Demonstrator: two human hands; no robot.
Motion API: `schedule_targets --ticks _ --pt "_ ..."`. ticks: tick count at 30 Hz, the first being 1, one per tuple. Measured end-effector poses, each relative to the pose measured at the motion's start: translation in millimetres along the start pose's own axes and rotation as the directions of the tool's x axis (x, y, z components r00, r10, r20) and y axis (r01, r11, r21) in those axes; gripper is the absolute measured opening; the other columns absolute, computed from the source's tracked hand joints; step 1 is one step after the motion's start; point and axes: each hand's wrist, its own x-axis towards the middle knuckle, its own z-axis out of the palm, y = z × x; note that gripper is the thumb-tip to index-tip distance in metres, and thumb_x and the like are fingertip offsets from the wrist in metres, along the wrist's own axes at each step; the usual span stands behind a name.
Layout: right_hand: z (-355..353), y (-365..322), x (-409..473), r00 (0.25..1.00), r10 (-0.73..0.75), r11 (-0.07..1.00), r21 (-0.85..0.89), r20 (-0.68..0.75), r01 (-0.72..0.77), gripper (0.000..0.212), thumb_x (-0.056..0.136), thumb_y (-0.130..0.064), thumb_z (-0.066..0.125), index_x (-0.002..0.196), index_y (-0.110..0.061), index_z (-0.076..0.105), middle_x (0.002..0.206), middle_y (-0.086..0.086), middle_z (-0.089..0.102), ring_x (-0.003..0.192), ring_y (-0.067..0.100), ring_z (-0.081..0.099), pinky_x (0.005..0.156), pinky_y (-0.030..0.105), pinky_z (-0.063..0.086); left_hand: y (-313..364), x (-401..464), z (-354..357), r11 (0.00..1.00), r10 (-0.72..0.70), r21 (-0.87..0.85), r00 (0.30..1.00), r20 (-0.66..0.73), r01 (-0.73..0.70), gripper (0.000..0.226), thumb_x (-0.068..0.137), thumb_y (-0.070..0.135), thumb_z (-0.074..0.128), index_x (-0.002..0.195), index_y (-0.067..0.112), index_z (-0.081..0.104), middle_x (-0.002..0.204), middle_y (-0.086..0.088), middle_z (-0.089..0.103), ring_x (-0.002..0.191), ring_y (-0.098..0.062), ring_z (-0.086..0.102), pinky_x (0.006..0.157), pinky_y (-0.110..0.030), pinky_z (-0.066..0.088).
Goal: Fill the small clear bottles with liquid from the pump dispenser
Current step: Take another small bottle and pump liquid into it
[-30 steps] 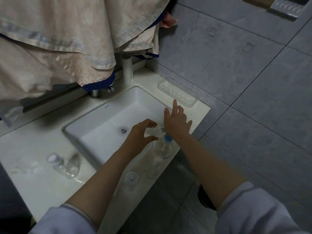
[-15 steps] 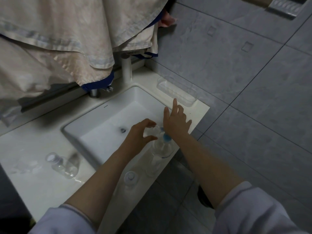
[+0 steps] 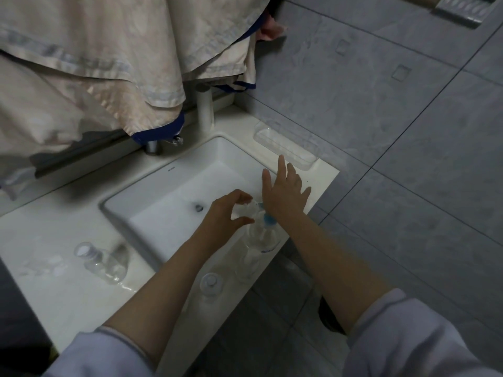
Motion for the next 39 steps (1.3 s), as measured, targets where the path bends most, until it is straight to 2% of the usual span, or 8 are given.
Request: schedule_targets --ticks 5,9,16,25,30,32,36,39 --pt "7 3 -4 0.998 0.049 0.999 -0.006 0.025 -0.049 0.068 0.092 -0.065 0.005 0.151 -0.033 -0.003 0.16 0.001 0.007 0.146 0.029 0.008 0.113 0.057 -0.004 -4 1 2 1.0 0.023 0.003 1.0 0.011 -0.023 0.042 0.076 0.015 0.074 0.113 0.005 0.057 0.112 -0.01 0.064 0.103 -0.02 0.059 0.096 -0.027 0.045" --pt "10 4 -5 0.999 0.043 0.999 -0.005 0.034 -0.043 0.068 0.091 -0.065 0.004 0.151 -0.033 -0.004 0.16 0.001 0.006 0.146 0.029 0.007 0.113 0.057 -0.005 -9 2 3 0.999 0.037 0.012 0.999 0.016 -0.037 0.042 0.074 0.014 0.075 0.111 0.006 0.058 0.11 -0.007 0.064 0.104 -0.016 0.059 0.091 -0.018 0.041" --pt "-1 1 0 0.999 0.011 1.0 -0.003 0.047 -0.01 0.065 0.094 -0.062 0.007 0.151 -0.033 -0.004 0.16 0.001 0.003 0.146 0.03 0.006 0.113 0.057 -0.004 -5 4 3 0.999 0.034 0.005 0.999 -0.022 -0.034 0.039 0.077 0.019 0.072 0.11 0.005 0.058 0.108 -0.009 0.064 0.096 -0.013 0.058 0.09 -0.022 0.044" --pt "8 4 -4 0.996 0.04 0.999 -0.031 0.078 -0.038 0.063 0.095 -0.06 0.005 0.151 -0.032 -0.006 0.16 0.002 0.005 0.146 0.028 0.007 0.112 0.057 -0.005 -9 0 3 0.999 0.041 0.01 0.999 0.0 -0.041 0.04 0.077 0.015 0.072 0.113 0.006 0.057 0.112 -0.008 0.064 0.106 -0.017 0.058 0.093 -0.021 0.042" --pt "-1 2 0 0.998 0.018 1.0 0.007 0.064 -0.019 0.064 0.095 -0.06 0.008 0.151 -0.032 -0.004 0.16 0.003 0.007 0.145 0.029 0.01 0.113 0.058 -0.002 2 0 2 1.0 0.005 -0.014 1.0 0.011 -0.005 0.042 0.08 0.018 0.068 0.116 -0.001 0.056 0.115 -0.014 0.062 0.107 -0.023 0.058 0.097 -0.028 0.044" --pt "-2 1 -1 0.997 0.034 0.999 0.014 0.065 -0.035 0.064 0.095 -0.06 0.009 0.151 -0.032 -0.003 0.16 0.003 0.008 0.145 0.029 0.012 0.113 0.058 -0.001 3 1 0 0.999 -0.02 -0.038 0.999 0.031 0.021 0.047 0.081 0.021 0.065 0.119 -0.004 0.053 0.12 -0.016 0.059 0.111 -0.026 0.057 0.098 -0.026 0.041" --pt "4 3 -4 0.996 0.056 0.998 -0.009 0.077 -0.055 0.062 0.095 -0.059 0.006 0.151 -0.032 -0.005 0.16 0.003 0.008 0.145 0.028 0.01 0.113 0.058 -0.003 0 -1 1 0.999 -0.024 -0.02 0.999 0.037 0.025 0.043 0.081 0.012 0.068 0.12 0.001 0.054 0.119 -0.012 0.06 0.112 -0.022 0.056 0.098 -0.027 0.041" --pt "7 3 -5 0.995 0.063 0.998 0.004 0.082 -0.064 0.062 0.095 -0.059 0.006 0.15 -0.033 -0.005 0.16 0.002 0.008 0.145 0.027 0.009 0.113 0.058 -0.004 -1 -1 1 1.0 -0.005 -0.001 1.0 0.029 0.005 0.042 0.079 0.012 0.07 0.117 0.0 0.055 0.118 -0.013 0.061 0.111 -0.021 0.057 0.096 -0.022 0.04"
